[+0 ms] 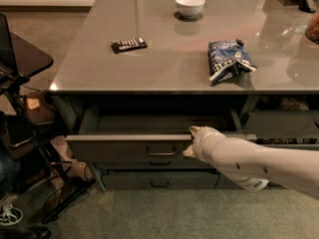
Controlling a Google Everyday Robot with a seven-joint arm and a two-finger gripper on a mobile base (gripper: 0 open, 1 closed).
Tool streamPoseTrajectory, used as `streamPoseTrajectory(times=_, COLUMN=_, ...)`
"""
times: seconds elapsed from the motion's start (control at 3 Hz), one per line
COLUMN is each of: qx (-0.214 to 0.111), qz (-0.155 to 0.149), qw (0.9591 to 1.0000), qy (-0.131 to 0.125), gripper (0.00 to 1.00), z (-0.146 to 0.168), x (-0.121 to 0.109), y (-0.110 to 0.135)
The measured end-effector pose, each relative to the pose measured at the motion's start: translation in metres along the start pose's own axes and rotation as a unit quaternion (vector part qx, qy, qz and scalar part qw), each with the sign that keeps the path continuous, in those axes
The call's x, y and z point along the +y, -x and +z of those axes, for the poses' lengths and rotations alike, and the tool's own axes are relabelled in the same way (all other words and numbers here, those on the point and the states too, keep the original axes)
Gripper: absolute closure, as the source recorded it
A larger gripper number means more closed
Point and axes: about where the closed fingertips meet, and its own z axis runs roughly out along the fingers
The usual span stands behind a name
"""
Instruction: Open top drawer
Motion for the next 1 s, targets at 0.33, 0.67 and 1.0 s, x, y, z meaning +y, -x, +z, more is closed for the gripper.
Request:
streamPoseTrajectory(times=0.33, qx=0.0, qz=0.004, qw=1.0, qy=0.001, gripper=1.0, z=-0.0159, x=0.0141, y=0.0001)
streamPoseTrajectory(times=0.67, qx=0.0, qz=0.004, qw=1.0, qy=0.001, gripper=1.0, z=-0.0159, x=0.0142, y=0.0001)
streamPoseTrajectory(times=1.0, qx=0.003, qz=-0.002, qw=1.0, qy=0.007, gripper=1.0, z=-0.025, x=0.024, y=-0.0021)
